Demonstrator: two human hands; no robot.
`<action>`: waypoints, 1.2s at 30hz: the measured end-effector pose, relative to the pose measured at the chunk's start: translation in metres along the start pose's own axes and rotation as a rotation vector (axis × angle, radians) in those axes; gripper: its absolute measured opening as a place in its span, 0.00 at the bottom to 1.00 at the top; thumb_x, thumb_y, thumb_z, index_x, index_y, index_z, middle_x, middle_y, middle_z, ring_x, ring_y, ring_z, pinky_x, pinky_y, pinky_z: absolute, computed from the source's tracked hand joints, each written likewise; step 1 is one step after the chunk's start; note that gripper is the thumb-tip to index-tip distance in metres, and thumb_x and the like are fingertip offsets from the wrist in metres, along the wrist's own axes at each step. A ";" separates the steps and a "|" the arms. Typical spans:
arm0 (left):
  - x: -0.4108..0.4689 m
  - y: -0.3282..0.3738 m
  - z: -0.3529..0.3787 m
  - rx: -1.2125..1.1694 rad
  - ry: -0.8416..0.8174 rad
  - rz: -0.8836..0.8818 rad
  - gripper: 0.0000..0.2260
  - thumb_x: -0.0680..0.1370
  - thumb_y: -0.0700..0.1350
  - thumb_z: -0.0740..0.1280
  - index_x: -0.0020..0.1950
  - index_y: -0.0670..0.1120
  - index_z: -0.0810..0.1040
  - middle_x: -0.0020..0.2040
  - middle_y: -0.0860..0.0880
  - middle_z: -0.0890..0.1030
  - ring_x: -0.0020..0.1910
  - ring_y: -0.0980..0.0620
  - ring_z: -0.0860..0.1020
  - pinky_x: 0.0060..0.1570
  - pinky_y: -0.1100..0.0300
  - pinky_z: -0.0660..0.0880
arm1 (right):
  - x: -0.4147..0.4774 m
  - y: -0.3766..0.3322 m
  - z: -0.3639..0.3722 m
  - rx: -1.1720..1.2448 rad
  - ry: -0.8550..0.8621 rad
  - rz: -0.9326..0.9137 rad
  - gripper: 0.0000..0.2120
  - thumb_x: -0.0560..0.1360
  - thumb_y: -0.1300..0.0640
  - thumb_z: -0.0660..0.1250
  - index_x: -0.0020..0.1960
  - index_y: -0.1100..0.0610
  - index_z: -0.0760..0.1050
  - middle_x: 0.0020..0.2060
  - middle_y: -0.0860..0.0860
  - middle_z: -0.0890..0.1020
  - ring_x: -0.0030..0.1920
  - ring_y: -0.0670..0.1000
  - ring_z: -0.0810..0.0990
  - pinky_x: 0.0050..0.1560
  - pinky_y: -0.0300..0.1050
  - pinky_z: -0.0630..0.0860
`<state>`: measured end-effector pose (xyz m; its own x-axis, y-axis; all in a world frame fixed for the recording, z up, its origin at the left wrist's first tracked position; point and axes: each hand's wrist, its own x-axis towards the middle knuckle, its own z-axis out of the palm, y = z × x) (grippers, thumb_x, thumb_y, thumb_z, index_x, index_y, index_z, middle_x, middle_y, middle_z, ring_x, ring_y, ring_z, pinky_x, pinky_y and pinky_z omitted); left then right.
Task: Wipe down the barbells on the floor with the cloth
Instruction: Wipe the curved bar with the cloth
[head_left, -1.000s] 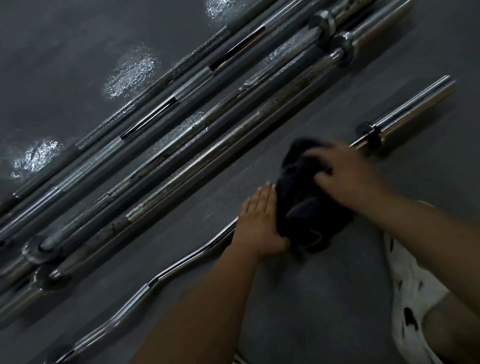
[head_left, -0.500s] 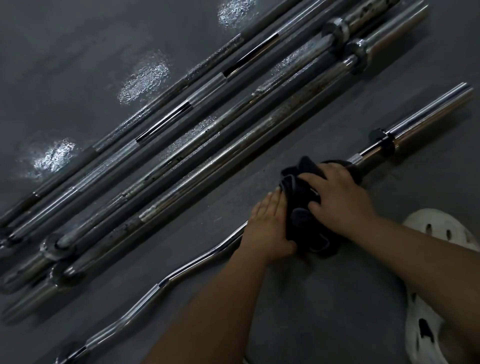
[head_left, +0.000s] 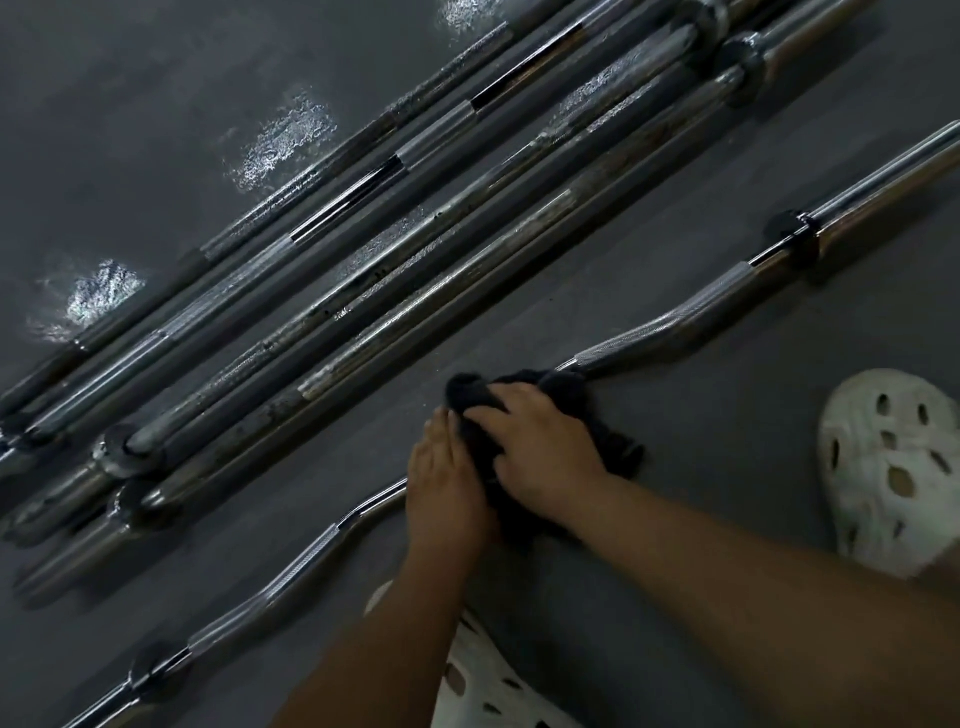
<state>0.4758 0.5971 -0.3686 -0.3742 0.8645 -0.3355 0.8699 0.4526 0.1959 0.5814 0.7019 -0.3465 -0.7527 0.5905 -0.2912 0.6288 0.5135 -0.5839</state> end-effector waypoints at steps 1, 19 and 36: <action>0.000 0.000 0.001 -0.024 0.003 -0.017 0.43 0.68 0.49 0.71 0.78 0.36 0.58 0.76 0.37 0.62 0.74 0.39 0.64 0.73 0.46 0.61 | 0.003 0.009 -0.008 -0.014 -0.055 -0.041 0.30 0.72 0.57 0.66 0.73 0.44 0.68 0.75 0.49 0.64 0.75 0.54 0.61 0.68 0.53 0.72; -0.014 0.006 -0.049 -0.065 -0.128 -0.083 0.40 0.75 0.53 0.65 0.79 0.41 0.48 0.79 0.40 0.54 0.77 0.42 0.55 0.75 0.49 0.56 | -0.016 -0.012 -0.079 0.304 0.225 0.320 0.21 0.72 0.59 0.67 0.64 0.47 0.73 0.58 0.54 0.81 0.58 0.59 0.79 0.58 0.50 0.76; -0.097 0.020 -0.135 -0.125 -0.001 -0.243 0.40 0.77 0.49 0.64 0.80 0.45 0.42 0.81 0.44 0.44 0.79 0.43 0.49 0.76 0.47 0.52 | -0.094 -0.067 -0.132 0.466 0.512 0.267 0.23 0.73 0.61 0.65 0.66 0.50 0.73 0.57 0.49 0.81 0.57 0.52 0.79 0.58 0.45 0.74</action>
<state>0.4862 0.5519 -0.2081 -0.5667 0.7272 -0.3873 0.7083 0.6701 0.2219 0.6362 0.6937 -0.1803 -0.3288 0.9331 -0.1455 0.5441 0.0612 -0.8368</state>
